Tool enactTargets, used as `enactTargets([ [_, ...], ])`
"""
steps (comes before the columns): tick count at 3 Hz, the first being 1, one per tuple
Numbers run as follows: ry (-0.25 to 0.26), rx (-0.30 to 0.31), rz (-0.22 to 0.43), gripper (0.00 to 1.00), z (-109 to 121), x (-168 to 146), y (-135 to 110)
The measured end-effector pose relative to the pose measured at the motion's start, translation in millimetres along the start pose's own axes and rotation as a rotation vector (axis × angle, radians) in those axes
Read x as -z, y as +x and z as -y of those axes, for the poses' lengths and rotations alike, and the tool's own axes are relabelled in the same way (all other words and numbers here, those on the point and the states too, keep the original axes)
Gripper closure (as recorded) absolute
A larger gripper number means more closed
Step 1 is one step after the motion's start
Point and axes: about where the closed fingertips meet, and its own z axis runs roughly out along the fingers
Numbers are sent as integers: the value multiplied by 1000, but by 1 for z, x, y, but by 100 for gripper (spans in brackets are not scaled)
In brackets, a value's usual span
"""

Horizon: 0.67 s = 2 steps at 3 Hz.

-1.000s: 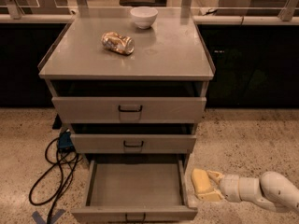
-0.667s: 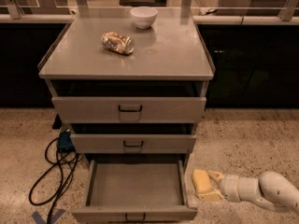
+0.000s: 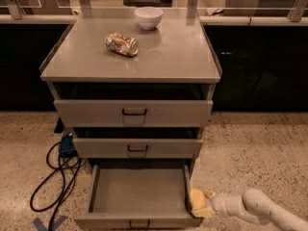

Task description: Place sponge into bottom drawer

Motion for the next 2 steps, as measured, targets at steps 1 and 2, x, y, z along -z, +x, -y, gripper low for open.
enactTargets([
  [1,-32,-52,9,100,-18,-30,29],
  [2,-33,-52,9,100,-19,-30,29],
])
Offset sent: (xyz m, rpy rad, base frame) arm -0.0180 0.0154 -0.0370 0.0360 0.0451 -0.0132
